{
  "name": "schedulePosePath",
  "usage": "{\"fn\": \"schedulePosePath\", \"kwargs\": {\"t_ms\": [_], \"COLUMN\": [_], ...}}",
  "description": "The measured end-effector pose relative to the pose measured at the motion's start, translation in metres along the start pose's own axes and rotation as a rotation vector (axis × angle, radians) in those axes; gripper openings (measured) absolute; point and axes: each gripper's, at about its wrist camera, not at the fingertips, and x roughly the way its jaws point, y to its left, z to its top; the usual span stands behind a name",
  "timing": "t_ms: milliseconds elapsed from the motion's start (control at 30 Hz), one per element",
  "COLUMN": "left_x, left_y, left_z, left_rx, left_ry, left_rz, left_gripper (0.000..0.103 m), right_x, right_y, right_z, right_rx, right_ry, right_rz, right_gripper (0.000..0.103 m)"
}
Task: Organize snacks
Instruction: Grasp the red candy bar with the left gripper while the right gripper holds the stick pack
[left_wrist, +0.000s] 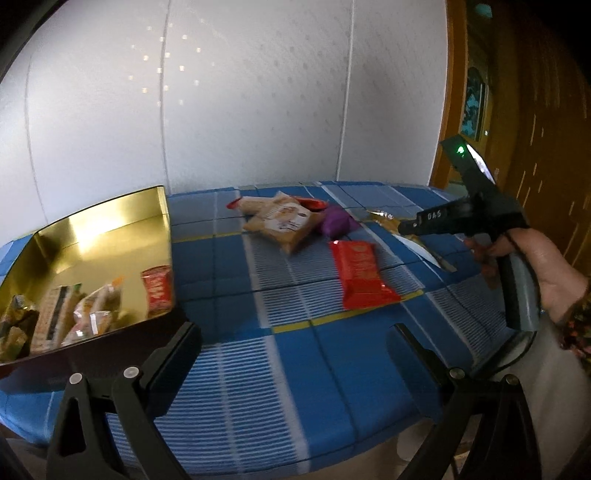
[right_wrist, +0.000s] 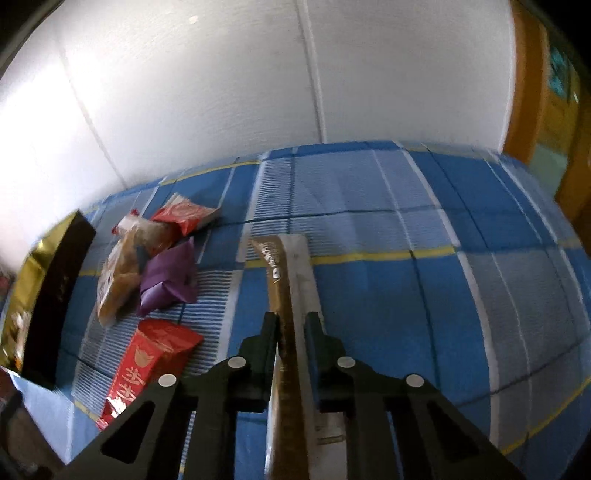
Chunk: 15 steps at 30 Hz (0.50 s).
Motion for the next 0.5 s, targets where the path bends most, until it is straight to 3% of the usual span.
{"fn": "schedulePosePath", "kwargs": {"t_ms": [67, 100, 167, 267, 367, 500], "left_x": [0.006, 0.008, 0.013, 0.024, 0.037, 0.059], "left_y": [-0.008, -0.011, -0.016, -0.020, -0.024, -0.029], "left_z": [0.005, 0.008, 0.014, 0.025, 0.034, 0.043], "left_rx": [0.014, 0.018, 0.021, 0.016, 0.001, -0.014], "left_ry": [0.008, 0.012, 0.018, 0.037, 0.066, 0.109], "left_rz": [-0.001, -0.002, -0.006, 0.000, -0.009, -0.013], "left_gripper": [0.101, 0.101, 0.101, 0.101, 0.101, 0.101], "right_x": [-0.004, -0.004, 0.001, 0.008, 0.008, 0.005], "right_y": [0.000, 0.001, 0.004, 0.010, 0.017, 0.010], "right_z": [0.000, 0.000, -0.001, -0.005, -0.009, -0.011], "right_rx": [-0.008, -0.015, -0.027, -0.057, -0.102, -0.061], "right_ry": [-0.018, -0.020, -0.006, 0.029, 0.029, 0.035], "right_rz": [-0.005, -0.024, -0.049, -0.054, -0.104, -0.081], "right_gripper": [0.020, 0.036, 0.043, 0.042, 0.031, 0.025]}}
